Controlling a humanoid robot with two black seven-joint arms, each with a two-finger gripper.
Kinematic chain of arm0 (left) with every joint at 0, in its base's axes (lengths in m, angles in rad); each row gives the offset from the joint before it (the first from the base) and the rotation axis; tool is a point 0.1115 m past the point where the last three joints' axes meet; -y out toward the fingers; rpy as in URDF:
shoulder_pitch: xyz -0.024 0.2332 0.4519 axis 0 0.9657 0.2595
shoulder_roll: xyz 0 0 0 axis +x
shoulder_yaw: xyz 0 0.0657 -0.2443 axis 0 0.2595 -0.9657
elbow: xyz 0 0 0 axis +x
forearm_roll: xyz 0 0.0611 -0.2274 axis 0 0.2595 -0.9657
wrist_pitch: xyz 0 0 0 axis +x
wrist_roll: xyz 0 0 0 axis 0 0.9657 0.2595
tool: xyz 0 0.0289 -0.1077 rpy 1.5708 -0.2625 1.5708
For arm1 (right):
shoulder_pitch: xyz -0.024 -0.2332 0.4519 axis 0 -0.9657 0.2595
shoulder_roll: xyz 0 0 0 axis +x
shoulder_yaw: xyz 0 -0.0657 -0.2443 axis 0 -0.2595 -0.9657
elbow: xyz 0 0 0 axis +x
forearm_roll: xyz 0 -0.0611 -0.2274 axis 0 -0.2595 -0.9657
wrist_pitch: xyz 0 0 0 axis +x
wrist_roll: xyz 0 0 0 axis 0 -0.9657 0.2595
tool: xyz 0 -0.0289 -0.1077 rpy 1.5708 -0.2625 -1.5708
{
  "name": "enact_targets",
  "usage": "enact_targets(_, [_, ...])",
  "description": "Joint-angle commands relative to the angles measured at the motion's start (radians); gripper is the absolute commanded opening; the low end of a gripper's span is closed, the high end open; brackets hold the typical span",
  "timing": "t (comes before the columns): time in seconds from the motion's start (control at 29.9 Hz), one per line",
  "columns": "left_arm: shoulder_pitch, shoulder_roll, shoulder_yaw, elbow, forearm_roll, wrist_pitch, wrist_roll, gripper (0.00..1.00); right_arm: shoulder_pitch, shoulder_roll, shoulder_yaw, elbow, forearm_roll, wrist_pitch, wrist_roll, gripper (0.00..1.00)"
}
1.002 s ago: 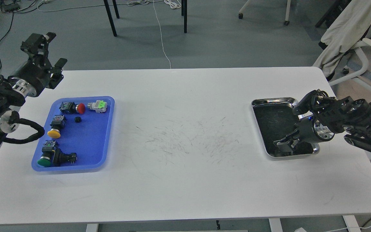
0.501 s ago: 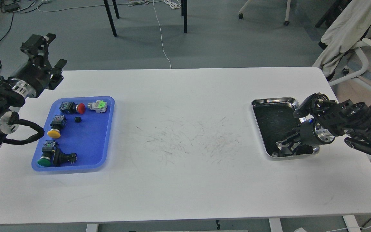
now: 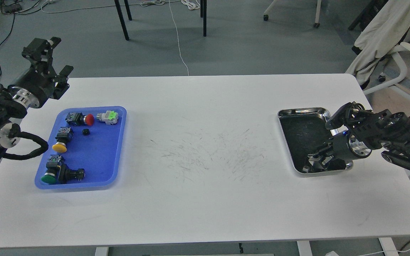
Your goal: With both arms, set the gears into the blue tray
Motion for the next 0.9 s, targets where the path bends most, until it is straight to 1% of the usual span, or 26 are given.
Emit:
enact_targets(0.0, [0.0,0.001,0.0,0.0,0.0,0.0,0.0,0.94,0.002,0.0,0.0,0.002,-0.002,0.0,0.0,0.28])
enact_targets(0.1, [0.0,0.001,0.0,0.0,0.0,0.0,0.0,0.94,0.004,0.0,0.0,0.002,-0.017,0.0,0.0,0.26])
enact_targets(0.2, [0.002,0.001,0.0,0.0,0.0,0.0,0.0,0.94,0.002,0.0,0.0,0.002,-0.018,0.001,0.0,0.21])
enact_targets(0.33, [0.005,0.001,0.0,0.0,0.0,0.0,0.0,0.94,0.004,0.0,0.0,0.005,-0.018,0.001,0.0,0.09])
enact_targets(0.4, [0.005,0.001,0.0,0.0,0.0,0.0,0.0,0.94,0.004,0.0,0.0,0.004,-0.018,0.001,0.002,0.06])
enact_targets(0.43, [0.005,0.001,0.0,0.0,0.0,0.0,0.0,0.94,0.008,0.0,0.002,0.004,-0.018,0.001,0.002,0.01])
enact_targets(0.87, [0.006,0.006,0.0,0.0,0.002,0.008,0.0,0.94,0.096,0.002,0.031,-0.001,-0.014,-0.002,0.008,0.01])
